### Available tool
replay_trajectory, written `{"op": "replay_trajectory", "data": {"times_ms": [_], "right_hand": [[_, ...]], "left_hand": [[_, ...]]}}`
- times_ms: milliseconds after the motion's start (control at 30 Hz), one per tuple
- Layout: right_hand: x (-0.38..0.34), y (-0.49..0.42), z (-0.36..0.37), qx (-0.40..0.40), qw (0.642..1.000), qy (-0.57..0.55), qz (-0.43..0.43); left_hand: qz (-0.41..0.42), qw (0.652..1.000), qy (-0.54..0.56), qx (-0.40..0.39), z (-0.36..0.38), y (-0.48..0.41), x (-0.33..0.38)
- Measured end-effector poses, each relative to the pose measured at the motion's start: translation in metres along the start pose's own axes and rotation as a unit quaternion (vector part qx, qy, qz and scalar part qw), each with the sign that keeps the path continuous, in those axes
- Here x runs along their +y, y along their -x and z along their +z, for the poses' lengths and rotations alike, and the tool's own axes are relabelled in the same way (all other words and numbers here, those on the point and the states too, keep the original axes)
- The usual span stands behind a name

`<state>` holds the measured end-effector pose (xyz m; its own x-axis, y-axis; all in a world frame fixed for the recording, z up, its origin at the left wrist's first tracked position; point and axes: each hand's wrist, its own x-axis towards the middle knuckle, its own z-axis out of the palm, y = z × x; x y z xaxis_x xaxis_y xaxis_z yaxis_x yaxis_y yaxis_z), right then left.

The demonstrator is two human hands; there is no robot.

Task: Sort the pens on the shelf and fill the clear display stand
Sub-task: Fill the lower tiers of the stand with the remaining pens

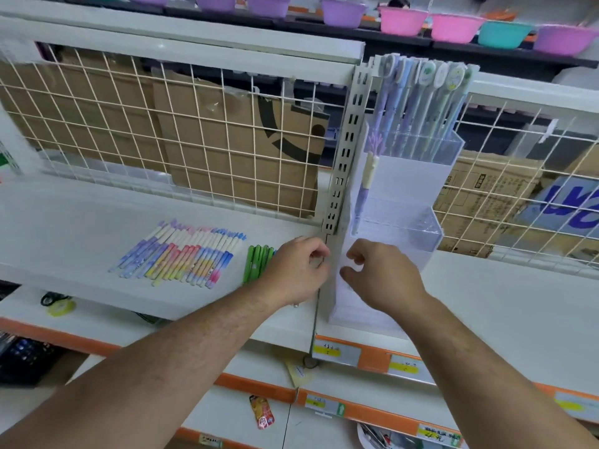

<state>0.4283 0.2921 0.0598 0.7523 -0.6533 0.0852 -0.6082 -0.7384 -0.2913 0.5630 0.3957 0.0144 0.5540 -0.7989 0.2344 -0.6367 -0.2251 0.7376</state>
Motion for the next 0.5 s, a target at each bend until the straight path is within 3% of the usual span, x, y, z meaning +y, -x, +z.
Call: {"op": "replay_trajectory", "data": {"times_ms": [500], "right_hand": [[-0.206, -0.057, 0.100, -0.053, 0.998, -0.010, -0.015]], "left_hand": [[-0.067, 0.997, -0.032, -0.003, -0.156, 0.010, -0.163]]}}
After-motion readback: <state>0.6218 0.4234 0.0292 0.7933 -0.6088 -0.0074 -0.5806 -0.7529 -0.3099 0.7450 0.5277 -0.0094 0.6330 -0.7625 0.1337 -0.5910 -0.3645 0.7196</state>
